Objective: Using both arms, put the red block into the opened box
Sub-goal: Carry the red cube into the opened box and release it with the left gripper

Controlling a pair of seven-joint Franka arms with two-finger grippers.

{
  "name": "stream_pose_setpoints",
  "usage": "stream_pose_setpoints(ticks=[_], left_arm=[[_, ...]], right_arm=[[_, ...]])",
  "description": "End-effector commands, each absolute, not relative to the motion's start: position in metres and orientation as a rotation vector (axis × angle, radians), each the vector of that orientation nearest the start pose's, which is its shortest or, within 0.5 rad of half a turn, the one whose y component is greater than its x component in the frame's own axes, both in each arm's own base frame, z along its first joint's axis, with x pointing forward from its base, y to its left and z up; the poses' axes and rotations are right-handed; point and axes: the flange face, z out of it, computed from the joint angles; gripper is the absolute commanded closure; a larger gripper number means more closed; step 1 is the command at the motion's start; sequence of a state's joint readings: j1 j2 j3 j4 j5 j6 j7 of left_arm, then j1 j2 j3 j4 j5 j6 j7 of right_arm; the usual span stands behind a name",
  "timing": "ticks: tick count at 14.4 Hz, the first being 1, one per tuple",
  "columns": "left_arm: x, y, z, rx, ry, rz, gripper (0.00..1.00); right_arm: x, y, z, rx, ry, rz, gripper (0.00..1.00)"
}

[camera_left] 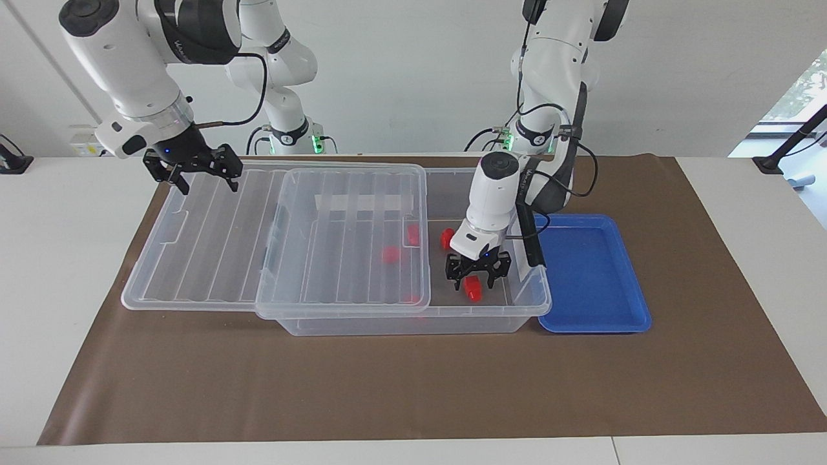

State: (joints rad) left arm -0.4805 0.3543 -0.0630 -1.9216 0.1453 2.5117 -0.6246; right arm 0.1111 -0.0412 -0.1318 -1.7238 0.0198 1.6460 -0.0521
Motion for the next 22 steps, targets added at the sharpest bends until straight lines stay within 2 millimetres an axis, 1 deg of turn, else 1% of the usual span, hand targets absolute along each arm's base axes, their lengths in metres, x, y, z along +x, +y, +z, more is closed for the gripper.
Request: stream_pose_setpoints(ticks=[1,2,3,4,5,6,7,10,11,13,14,15,16,17,18,19,20,22], left_arm=[[0.540,-0.321,0.382,-3.141,0.011,-0.394,0.00],[0.535,-0.318,0.400,-3.131,0.014,-0.388,0.00],[0.531,-0.314,0.416,-3.123,0.014,-0.384,0.00],[0.528,-0.309,0.429,-3.115,0.003,-0.377,0.00],[0.524,-0.304,0.439,-3.104,-0.006,-0.360,0.00],[0.525,-0.294,0.446,-3.094,-0.025,-0.347,0.00],[0.527,-0.281,0.453,-3.086,-0.026,-0.340,0.00],[0.529,-0.248,0.476,-3.066,0.026,-0.304,0.00],[0.530,-0.233,0.484,-3.068,0.042,-0.293,0.00],[0.534,-0.202,0.496,-3.107,0.090,-0.238,0.00],[0.538,-0.181,0.501,-3.125,0.121,-0.217,0.00],[0.541,-0.162,0.503,-3.127,0.151,-0.201,0.00],[0.545,-0.146,0.502,-3.127,0.178,-0.179,0.00],[0.549,-0.128,0.504,-3.140,0.194,-0.174,0.00],[0.554,-0.111,0.509,-3.154,0.208,-0.183,0.00],[0.558,-0.097,0.511,-3.164,0.213,-0.190,0.00],[0.561,-0.087,0.517,-3.164,0.216,-0.203,0.00],[0.564,-0.076,0.532,-3.161,0.233,-0.173,0.00]], right_arm=[[0.538,-0.022,0.582,-3.110,-0.119,0.045,0.00],[0.538,-0.029,0.582,-3.108,-0.150,0.044,0.00],[0.537,-0.039,0.582,-3.108,-0.172,0.043,0.15],[0.536,-0.049,0.581,-3.106,-0.182,0.045,0.44],[0.536,-0.059,0.581,-3.111,-0.156,0.043,0.83],[0.535,-0.072,0.575,-3.113,-0.128,0.038,1.00],[0.532,-0.092,0.568,-3.115,-0.087,0.025,1.00],[0.531,-0.151,0.557,-3.121,-0.175,-0.044,1.00],[0.533,-0.170,0.545,-3.126,-0.204,-0.043,1.00],[0.536,-0.201,0.530,-3.137,-0.284,-0.059,1.00],[0.538,-0.212,0.520,-3.142,-0.311,-0.058,1.00],[0.537,-0.221,0.515,-3.144,-0.320,-0.059,1.00],[0.536,-0.222,0.510,-3.142,-0.317,-0.053,1.00],[0.536,-0.220,0.503,-3.145,-0.320,-0.063,1.00],[0.534,-0.219,0.491,-3.148,-0.324,-0.082,1.00],[0.533,-0.214,0.487,-3.146,-0.331,-0.085,1.00],[0.534,-0.213,0.486,-3.145,-0.325,-0.084,1.00],[0.536,-0.211,0.480,-3.150,-0.269,-0.079,1.00]])
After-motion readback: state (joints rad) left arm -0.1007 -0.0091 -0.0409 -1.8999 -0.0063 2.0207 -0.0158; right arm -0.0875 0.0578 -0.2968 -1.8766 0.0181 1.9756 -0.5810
